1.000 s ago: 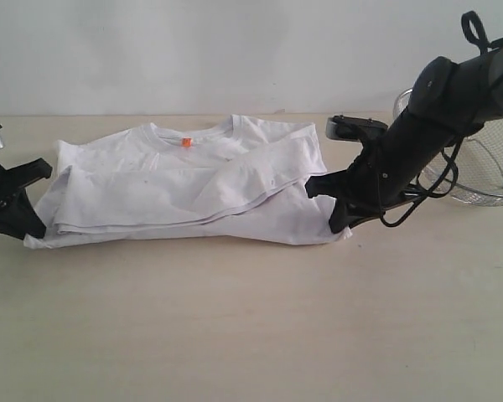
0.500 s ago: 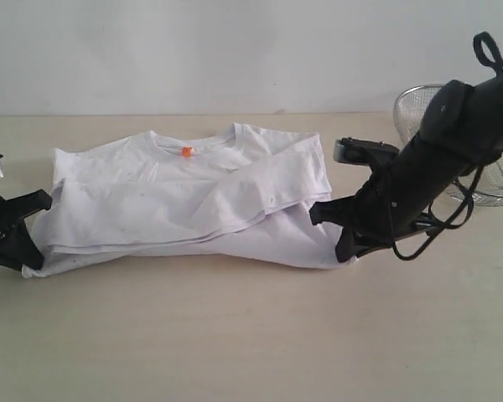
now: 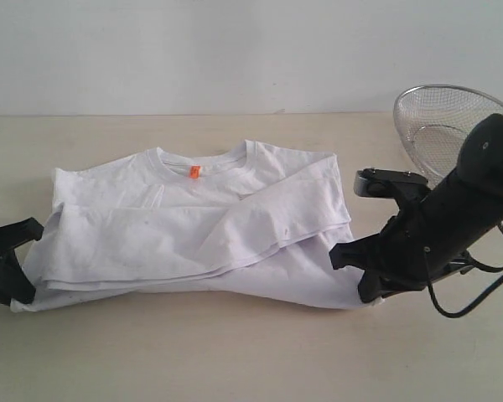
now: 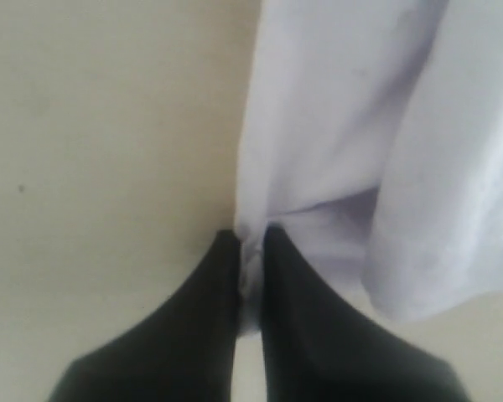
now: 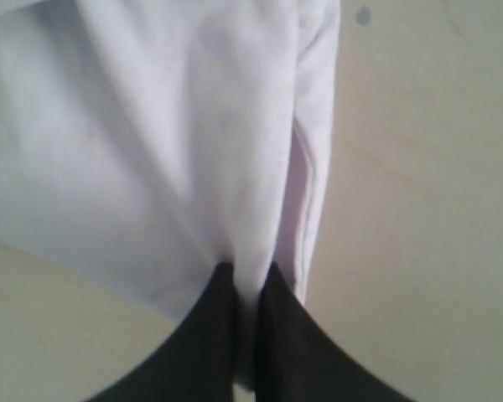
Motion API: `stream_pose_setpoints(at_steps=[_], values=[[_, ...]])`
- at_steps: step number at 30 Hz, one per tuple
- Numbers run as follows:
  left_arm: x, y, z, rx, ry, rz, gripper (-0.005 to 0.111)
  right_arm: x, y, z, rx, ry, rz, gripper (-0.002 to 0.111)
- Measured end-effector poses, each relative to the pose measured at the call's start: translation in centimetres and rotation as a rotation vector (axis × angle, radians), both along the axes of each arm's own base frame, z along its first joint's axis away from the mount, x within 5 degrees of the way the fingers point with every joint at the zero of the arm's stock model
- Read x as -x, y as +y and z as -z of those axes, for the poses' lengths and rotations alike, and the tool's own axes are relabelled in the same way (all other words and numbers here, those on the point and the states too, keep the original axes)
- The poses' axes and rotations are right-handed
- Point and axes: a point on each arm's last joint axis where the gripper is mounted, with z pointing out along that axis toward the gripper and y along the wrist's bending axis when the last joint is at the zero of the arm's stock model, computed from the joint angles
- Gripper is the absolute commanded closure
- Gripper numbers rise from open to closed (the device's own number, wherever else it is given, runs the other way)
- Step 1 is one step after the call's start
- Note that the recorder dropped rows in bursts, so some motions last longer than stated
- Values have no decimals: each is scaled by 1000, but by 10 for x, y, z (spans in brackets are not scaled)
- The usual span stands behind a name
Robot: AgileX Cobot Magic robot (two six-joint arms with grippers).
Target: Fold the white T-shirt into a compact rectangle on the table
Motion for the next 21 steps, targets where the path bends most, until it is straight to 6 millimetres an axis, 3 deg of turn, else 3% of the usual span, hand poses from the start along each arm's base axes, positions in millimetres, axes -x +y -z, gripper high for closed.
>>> stream_pose_setpoints(at_steps=[12, 17, 19, 20, 21], values=[[47, -9, -2, 2, 70, 23, 102, 48, -7, -8, -1, 22, 6, 108], [55, -11, -3, 10, 86, 26, 102, 57, -8, -12, -3, 13, 6, 108], [55, -11, -7, 9, 69, 22, 101, 58, -8, -12, -2, 10, -5, 94], [55, -11, -9, 9, 61, 20, 93, 58, -8, -12, -1, 10, -12, 69], [56, -12, -13, 10, 52, 20, 86, 58, -8, -12, 0, 9, -21, 54]])
